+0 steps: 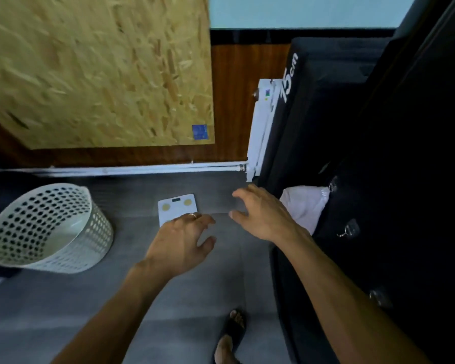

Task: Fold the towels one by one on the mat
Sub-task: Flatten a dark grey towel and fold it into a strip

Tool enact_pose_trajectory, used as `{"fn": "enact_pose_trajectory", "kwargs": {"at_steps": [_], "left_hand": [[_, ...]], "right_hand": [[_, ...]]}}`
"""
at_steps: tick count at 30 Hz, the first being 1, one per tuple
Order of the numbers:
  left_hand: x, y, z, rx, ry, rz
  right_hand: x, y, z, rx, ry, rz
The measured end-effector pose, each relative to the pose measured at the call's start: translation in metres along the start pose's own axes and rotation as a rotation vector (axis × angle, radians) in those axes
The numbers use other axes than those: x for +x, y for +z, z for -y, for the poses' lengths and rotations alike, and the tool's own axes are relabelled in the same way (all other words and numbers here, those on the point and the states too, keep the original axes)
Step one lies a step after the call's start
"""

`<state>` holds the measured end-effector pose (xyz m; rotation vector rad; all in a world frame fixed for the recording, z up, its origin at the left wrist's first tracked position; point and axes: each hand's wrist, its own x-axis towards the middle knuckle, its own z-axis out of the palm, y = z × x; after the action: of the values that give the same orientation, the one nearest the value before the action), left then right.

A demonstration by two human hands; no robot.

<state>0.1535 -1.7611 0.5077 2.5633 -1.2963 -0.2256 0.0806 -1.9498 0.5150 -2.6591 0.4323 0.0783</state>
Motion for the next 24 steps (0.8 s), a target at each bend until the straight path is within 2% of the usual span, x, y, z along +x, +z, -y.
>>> {"fn": "enact_pose_trajectory", "kwargs": {"at_steps": [9, 19, 24], "left_hand": [[-0.203, 0.014, -0.015, -0.046, -0.204, -0.002], [-0.393, 0.04, -0.075, -0.064, -0.65, -0.106], [-0.483, 0.06, -0.114, -0.088, -0.818, -0.099]], "right_hand": [[-0.127, 0.047, 0.093, -0.105, -0.198, 0.155], [-0.233, 0.113, 0.166, -0.192, -0.532, 0.351], [-0.299, 0.148, 0.205, -0.228, -0.695, 0.452]]}}
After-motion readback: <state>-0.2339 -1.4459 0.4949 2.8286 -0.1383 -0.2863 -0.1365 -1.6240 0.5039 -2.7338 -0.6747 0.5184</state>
